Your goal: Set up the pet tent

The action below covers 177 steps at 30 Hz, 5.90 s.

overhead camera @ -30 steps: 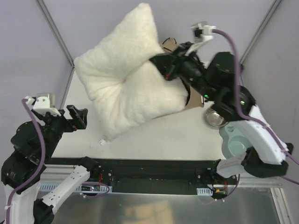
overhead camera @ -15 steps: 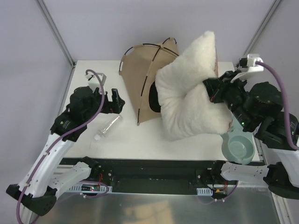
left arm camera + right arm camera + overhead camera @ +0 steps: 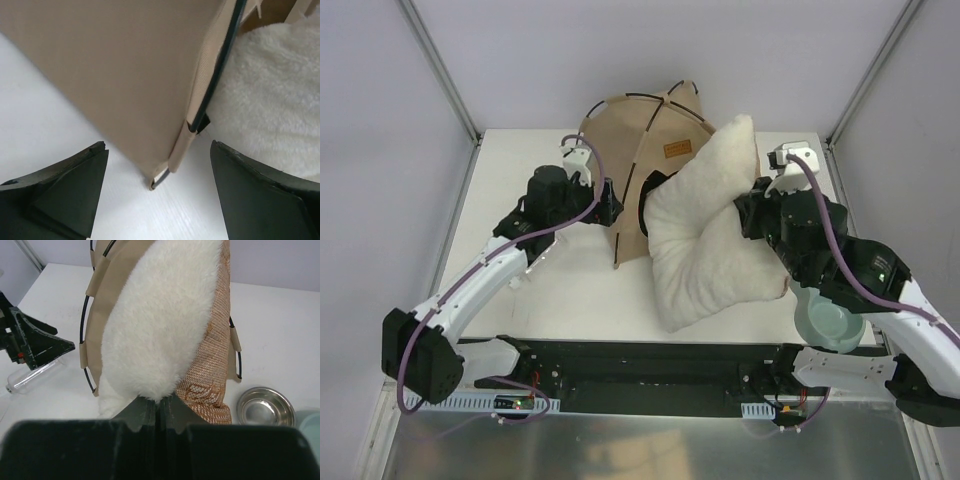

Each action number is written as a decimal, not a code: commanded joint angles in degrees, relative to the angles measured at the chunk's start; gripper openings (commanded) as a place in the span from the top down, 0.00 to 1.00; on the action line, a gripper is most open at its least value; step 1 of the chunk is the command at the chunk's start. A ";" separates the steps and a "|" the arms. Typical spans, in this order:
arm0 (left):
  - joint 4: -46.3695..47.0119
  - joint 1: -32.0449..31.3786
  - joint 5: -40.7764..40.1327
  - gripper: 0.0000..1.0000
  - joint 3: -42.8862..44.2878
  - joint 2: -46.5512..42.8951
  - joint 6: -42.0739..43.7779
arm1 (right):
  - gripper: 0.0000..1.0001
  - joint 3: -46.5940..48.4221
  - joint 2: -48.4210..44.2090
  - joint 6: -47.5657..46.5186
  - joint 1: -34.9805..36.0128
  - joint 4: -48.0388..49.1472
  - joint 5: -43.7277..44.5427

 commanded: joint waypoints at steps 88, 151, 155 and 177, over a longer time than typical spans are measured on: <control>7.39 -1.43 1.81 1.00 8.07 17.88 7.21 | 1.00 -13.91 18.27 21.82 -20.49 30.31 -31.92; 7.65 -1.34 2.52 1.00 10.00 18.76 3.44 | 0.15 -5.57 36.57 18.65 -26.81 14.76 -17.15; 7.57 -1.25 2.43 1.00 10.09 19.11 3.44 | 0.06 -2.06 34.20 17.77 -27.17 10.54 -16.19; 6.42 -1.25 2.52 1.00 10.27 19.02 3.96 | 0.02 8.58 24.27 5.92 -24.63 4.29 -15.13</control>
